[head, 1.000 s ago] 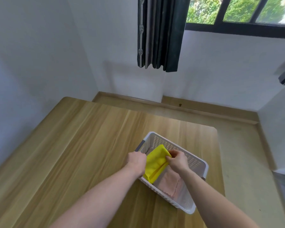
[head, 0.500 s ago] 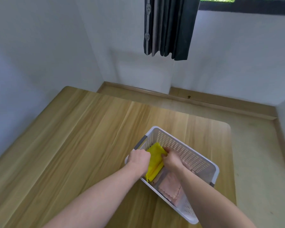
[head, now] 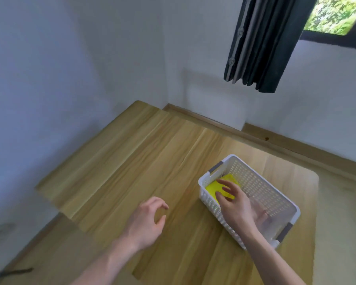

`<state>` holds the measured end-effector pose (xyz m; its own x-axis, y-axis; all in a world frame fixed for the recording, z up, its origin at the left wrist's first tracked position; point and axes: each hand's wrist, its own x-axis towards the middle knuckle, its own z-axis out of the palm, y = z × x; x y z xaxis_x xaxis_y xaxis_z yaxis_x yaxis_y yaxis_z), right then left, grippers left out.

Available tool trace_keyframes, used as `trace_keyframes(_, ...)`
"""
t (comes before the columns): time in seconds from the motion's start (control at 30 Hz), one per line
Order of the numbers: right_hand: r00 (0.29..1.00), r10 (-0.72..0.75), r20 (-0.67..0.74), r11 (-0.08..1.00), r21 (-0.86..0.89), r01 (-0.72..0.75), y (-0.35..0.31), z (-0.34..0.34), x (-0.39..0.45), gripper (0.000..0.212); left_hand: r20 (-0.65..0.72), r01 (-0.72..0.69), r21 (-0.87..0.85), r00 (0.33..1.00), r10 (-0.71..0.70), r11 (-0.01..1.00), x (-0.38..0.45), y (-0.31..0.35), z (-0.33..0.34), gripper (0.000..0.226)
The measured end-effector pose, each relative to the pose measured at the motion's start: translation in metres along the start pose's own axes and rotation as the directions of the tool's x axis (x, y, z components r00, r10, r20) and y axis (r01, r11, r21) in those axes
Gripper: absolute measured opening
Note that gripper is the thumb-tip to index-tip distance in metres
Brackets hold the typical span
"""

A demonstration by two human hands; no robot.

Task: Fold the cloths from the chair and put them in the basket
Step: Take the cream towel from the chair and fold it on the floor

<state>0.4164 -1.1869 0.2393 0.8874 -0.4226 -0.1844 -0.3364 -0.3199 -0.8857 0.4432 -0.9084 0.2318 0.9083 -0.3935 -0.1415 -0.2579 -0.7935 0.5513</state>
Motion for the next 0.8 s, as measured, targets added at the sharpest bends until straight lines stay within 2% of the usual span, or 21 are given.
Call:
trace_keyframes(0.17,0.950,-0.181,0.253,0.983,0.030,0.180,-0.050,0.102,-0.108,0.040,-0.094,0.202,-0.064,0.974,-0.207,0.977,-0.143,-0.080,-0.042,0.023)
trace_keyframes(0.3,0.820,-0.237,0.522,0.961,0.003,0.276,-0.071,0.194,-0.207,0.032,-0.157,0.356,-0.042,0.921,-0.358,0.934,-0.278,-0.138,-0.073,0.023)
trace_keyframes(0.37,0.757,-0.242,0.607,0.947,-0.022,0.321,-0.077,0.236,-0.257,0.030,-0.171,0.429,-0.053,0.886,-0.432,0.902,-0.344,-0.164,-0.085,0.026)
trace_keyframes(0.6,0.579,-0.169,0.798,0.916,-0.090,0.391,-0.085,0.350,-0.413,0.033,-0.204,0.601,-0.136,0.761,-0.616,0.788,-0.542,-0.245,-0.103,0.038)
trace_keyframes(0.7,0.511,-0.130,0.850,0.900,-0.114,0.420,-0.089,0.384,-0.461,0.036,-0.197,0.648,-0.196,0.709,-0.677,0.736,-0.596,-0.276,-0.105,0.039)
trace_keyframes(0.8,0.480,-0.112,0.870,0.883,-0.134,0.449,-0.094,0.419,-0.494,0.037,-0.181,0.685,-0.233,0.667,-0.723,0.690,-0.630,-0.310,-0.108,0.039)
